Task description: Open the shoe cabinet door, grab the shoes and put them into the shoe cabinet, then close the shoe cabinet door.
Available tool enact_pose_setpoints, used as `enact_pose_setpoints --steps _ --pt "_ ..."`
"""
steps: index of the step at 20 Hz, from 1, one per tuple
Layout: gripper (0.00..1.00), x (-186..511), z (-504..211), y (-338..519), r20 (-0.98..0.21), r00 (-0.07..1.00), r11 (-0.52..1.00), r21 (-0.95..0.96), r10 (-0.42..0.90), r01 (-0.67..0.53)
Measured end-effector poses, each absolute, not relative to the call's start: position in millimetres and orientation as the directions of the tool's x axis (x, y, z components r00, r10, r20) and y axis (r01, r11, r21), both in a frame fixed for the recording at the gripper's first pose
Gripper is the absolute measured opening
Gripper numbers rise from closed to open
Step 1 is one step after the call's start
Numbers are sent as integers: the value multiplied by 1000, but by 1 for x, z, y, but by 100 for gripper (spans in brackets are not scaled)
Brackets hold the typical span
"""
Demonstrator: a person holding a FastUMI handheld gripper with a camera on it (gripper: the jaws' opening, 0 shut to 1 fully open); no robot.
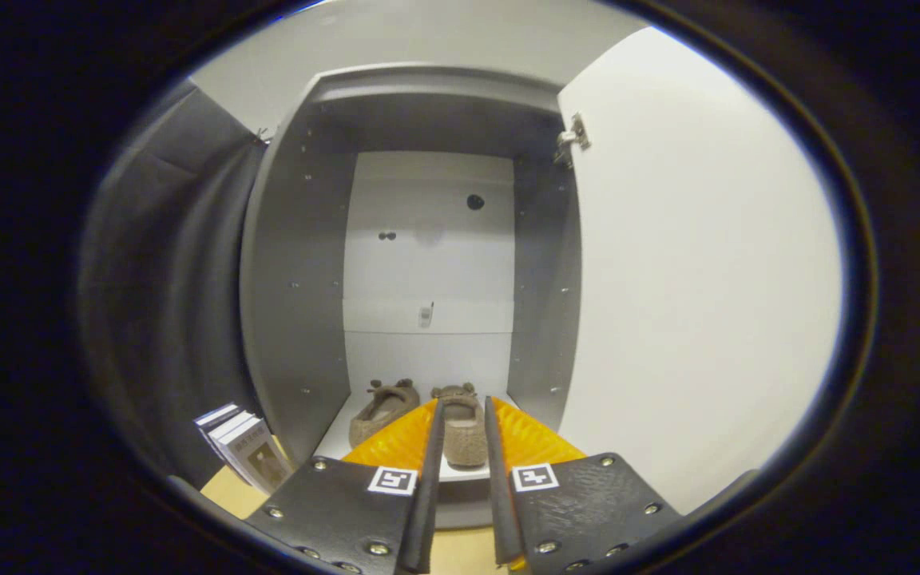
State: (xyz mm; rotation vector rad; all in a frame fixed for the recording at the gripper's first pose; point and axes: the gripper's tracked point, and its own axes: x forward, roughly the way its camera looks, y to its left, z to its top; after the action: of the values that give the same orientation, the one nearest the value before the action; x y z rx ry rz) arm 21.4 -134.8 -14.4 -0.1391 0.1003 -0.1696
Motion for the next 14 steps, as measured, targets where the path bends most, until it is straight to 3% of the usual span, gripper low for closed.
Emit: enact_pose_setpoints --steps 3,5,14 --pt "31 -24 3 -143 -75 985 980 -133 -158 147" --pt "37 -51 14 -149 -63 987 982 -125 -147 139" --pt "39 -158 45 -188 -28 992 986 -114 -125 121"
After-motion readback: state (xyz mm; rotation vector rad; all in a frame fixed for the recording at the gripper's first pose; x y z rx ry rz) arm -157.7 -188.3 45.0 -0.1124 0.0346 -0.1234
